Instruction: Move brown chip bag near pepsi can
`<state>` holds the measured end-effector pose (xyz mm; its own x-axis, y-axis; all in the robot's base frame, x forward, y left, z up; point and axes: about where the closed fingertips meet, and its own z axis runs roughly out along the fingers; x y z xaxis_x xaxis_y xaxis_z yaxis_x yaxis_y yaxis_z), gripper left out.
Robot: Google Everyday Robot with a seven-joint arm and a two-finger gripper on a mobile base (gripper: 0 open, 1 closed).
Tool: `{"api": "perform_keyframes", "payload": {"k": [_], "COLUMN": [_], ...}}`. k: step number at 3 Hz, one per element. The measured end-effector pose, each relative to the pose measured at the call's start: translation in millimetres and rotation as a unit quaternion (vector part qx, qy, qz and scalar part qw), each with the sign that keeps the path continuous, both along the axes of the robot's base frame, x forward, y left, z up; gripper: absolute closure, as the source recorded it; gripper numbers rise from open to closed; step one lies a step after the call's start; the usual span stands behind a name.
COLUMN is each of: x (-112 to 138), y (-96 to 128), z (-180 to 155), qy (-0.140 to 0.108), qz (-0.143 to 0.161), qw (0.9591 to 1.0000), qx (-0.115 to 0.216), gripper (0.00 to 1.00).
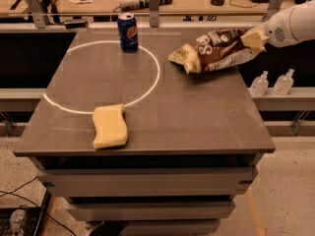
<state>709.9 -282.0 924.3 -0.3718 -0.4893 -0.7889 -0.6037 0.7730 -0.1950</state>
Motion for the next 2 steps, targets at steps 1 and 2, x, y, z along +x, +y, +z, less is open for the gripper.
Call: {"api": "perform_keyframes", "payload": {"k": [1,2], "x": [17,33], "y": [3,19], "z": [30,50], "qy": [-0.047,-0.071], "qz": [-0.011,0.006], "qw": [0.9982,0.9953], "qx": [0.036,0.066], "gripper": [1.0,1.0]}}
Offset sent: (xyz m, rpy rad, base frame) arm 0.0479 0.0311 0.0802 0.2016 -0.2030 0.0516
